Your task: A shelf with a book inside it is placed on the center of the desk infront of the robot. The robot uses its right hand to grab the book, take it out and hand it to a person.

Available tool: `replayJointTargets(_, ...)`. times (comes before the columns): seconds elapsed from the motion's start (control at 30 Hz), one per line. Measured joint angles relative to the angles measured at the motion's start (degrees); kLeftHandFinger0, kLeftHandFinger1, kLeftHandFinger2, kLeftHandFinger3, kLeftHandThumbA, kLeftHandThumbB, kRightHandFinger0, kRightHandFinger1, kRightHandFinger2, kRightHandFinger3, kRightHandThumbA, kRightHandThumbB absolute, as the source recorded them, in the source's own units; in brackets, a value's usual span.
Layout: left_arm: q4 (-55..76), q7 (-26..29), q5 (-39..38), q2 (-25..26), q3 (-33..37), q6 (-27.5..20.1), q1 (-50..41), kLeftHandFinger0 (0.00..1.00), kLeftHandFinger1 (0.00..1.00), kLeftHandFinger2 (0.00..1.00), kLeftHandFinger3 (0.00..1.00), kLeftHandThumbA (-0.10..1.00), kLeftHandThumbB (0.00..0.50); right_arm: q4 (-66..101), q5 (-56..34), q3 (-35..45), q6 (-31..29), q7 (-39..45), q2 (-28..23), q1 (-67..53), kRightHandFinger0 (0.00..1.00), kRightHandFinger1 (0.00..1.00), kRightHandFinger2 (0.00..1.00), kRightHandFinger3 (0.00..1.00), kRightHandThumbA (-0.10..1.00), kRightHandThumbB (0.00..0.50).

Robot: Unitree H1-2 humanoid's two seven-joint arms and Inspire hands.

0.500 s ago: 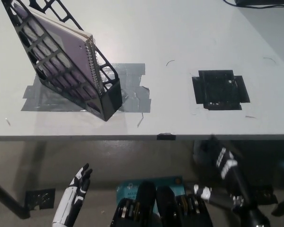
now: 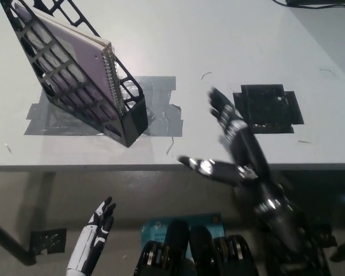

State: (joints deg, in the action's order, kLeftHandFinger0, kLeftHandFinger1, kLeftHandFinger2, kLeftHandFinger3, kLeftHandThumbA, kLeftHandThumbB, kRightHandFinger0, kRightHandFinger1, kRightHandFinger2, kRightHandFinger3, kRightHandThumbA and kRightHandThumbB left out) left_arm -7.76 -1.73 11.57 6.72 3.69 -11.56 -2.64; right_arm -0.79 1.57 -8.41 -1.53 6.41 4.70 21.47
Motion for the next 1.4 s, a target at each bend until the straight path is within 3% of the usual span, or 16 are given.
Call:
replayJointTargets(0.1,0.05,-0.02,-0.01,0.00,0.05,0.01,0.01,1.00,1.00,1.00,1.00,1.00,0.287,-4.20,0.50,-0.23,0.85,-0.25,1.55,4.78,1.00,1.00,1.00,1.00,1.00,0.270)
replayJointTargets(0.4,0.38,-0.03,0.35,0.11,0.40,0.10,0.00,1.00,1.00,1.00,1.00,1.00,0.290,-17.78,1.53,-0.15,1.25,-1.72,6.29,17.29,1.00,1.00,1.00,1.00,1.00,0.234)
replayJointTargets(0.7,0.48,-0.10,0.36,0.23,0.56,0.06,0.05,1.00,1.00,1.00,1.00,1.00,0.297,-25.81,1.51,0.90,1.01,-3.32,7.84,23.72,1.00,1.00,1.00,1.00,1.00,0.270)
replayJointTargets(1.4,0.47,-0.21,0.58,0.62,1.03,0.11,0.73,1.00,1.00,1.00,1.00,1.00,0.292,-30.57,1.44,1.17,0.79,-5.39,10.22,26.86,1.00,1.00,1.00,1.00,1.00,0.279)
